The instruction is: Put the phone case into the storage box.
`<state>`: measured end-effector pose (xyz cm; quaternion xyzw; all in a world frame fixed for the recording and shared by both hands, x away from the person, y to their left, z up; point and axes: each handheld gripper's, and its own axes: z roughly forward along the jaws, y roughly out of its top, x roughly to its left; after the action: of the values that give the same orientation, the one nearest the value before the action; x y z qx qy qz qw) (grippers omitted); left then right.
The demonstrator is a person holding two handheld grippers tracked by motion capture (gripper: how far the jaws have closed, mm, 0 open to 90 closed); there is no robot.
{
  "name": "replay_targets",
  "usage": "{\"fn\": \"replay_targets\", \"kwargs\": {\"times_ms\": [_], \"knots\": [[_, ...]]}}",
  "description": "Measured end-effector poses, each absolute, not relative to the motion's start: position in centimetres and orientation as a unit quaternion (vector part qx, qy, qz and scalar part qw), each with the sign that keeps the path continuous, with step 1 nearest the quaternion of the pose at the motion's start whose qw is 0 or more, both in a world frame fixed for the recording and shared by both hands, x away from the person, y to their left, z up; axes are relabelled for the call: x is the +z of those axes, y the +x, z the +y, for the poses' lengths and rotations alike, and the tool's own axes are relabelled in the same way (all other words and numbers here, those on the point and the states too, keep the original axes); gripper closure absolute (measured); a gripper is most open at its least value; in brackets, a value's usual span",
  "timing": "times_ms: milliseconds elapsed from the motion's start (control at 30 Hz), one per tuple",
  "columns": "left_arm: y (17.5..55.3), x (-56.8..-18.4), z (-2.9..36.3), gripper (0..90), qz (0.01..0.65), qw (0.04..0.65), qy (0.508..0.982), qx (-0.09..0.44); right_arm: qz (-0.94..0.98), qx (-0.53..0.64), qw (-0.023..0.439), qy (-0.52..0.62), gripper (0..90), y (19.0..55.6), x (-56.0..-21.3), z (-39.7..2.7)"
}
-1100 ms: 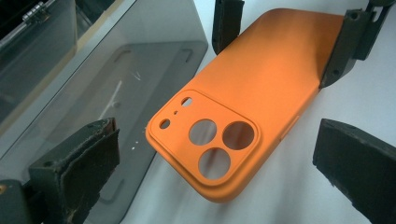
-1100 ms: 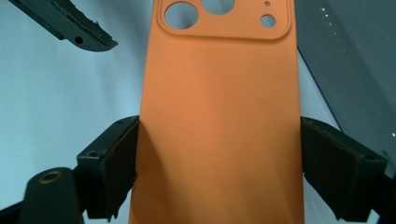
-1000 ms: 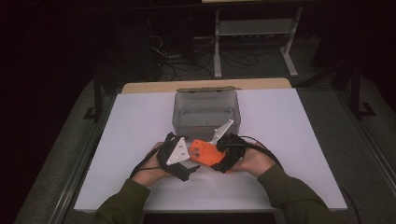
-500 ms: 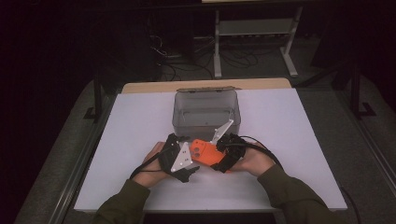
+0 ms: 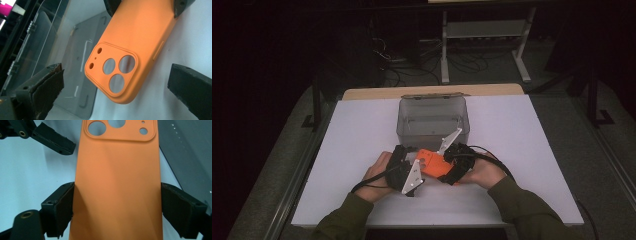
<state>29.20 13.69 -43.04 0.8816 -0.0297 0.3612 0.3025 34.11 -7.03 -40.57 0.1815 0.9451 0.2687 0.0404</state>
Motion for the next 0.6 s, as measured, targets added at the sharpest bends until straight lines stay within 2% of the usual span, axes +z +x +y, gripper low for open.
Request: {"fn": "replay_targets", "kwargs": {"times_ms": [600], "knots": [[28.62, -43.26, 13.39, 0.0, -0.087, 0.242, 0.870, 0.420, 0.945, 0.269, 0.042, 0.182, 15.6, 34.17, -40.50, -7.12]]}}
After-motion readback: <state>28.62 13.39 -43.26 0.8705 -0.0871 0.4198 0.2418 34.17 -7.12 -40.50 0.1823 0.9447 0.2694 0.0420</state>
